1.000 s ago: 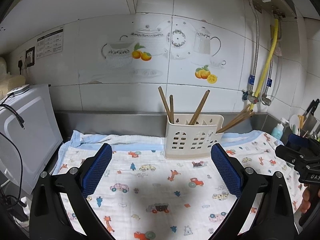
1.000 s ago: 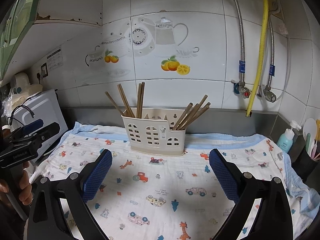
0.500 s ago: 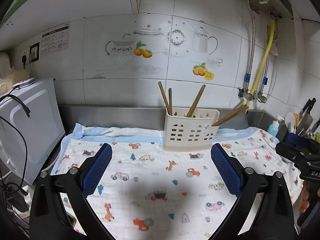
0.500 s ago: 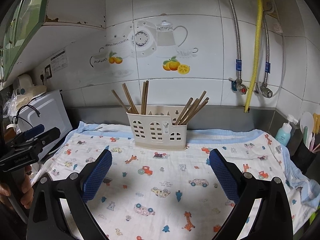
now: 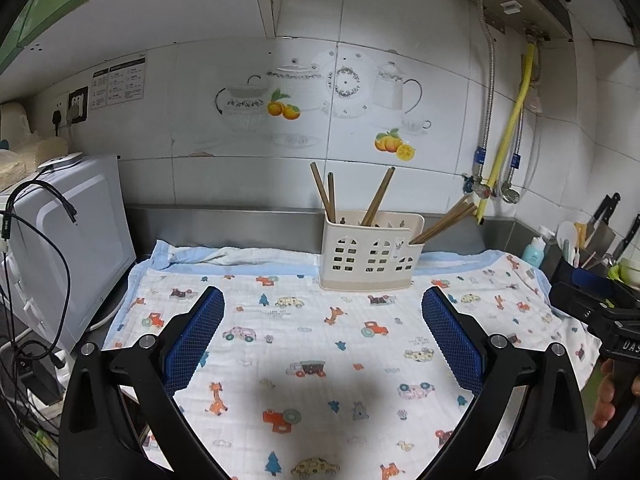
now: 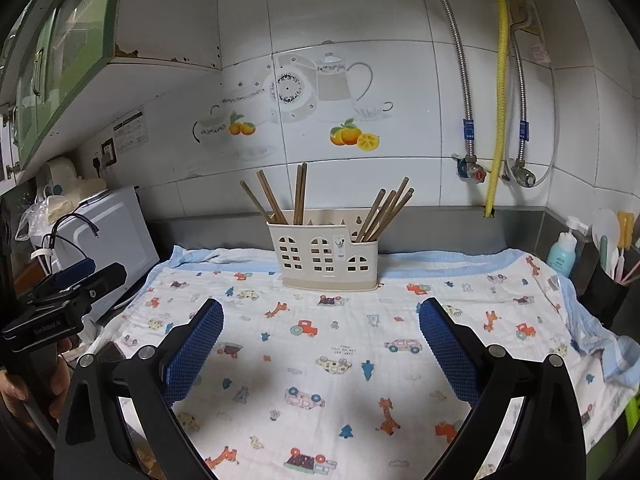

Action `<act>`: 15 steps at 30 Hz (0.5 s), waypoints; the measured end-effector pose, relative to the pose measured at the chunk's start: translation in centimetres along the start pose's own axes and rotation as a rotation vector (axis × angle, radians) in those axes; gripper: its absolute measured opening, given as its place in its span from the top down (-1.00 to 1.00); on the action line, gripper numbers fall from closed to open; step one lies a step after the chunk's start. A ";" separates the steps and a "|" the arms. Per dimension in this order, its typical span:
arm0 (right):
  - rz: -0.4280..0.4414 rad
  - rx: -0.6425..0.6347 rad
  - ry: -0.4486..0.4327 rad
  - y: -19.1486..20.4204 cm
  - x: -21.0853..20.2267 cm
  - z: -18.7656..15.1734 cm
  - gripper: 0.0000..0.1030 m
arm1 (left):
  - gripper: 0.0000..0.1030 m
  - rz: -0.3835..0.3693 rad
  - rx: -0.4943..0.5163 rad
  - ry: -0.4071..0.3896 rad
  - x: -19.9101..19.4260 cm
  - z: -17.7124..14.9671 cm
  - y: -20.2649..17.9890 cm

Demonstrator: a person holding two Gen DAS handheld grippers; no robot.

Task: Organize utensils

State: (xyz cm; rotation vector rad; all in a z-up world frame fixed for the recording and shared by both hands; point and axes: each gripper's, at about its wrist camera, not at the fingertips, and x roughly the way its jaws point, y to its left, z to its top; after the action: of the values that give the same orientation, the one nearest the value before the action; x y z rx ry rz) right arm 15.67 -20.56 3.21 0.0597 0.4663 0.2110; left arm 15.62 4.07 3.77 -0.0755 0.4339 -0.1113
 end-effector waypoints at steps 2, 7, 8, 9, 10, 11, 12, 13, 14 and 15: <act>0.000 0.003 -0.004 0.0 -0.5 -0.3 -0.85 | -0.90 0.003 0.008 0.002 -0.5 -0.3 -0.2; 0.004 0.014 -0.006 0.1 -1.5 -1.1 -0.85 | -0.91 0.004 0.015 0.000 -1.7 -1.0 -0.5; 0.004 0.017 -0.007 0.1 -1.7 -1.2 -0.85 | -0.91 0.005 0.016 -0.002 -1.9 -1.1 -0.5; 0.003 0.020 -0.007 0.1 -1.9 -1.3 -0.85 | -0.91 0.004 0.016 -0.003 -2.1 -1.2 -0.5; 0.006 0.023 -0.008 0.1 -2.1 -1.5 -0.85 | -0.91 0.002 0.017 -0.003 -2.3 -1.4 -0.6; 0.007 0.026 -0.009 0.1 -2.3 -1.7 -0.85 | -0.90 0.002 0.018 -0.002 -2.5 -1.5 -0.6; 0.007 0.030 -0.010 0.1 -2.5 -1.9 -0.85 | -0.90 0.004 0.019 -0.001 -2.7 -1.7 -0.6; 0.008 0.034 -0.011 0.2 -2.7 -2.1 -0.85 | -0.90 0.005 0.020 -0.003 -3.0 -1.9 -0.6; 0.009 0.038 -0.012 0.2 -2.9 -2.3 -0.85 | -0.91 0.006 0.021 -0.004 -3.2 -2.0 -0.6; 0.013 0.043 -0.012 0.2 -3.1 -2.4 -0.85 | -0.91 0.008 0.021 -0.005 -3.4 -2.1 -0.6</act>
State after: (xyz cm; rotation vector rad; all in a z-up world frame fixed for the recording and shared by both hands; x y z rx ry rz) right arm 11.82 -21.04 2.44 0.1058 0.4582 0.2136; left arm 11.58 3.82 3.34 -0.0535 0.4276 -0.1073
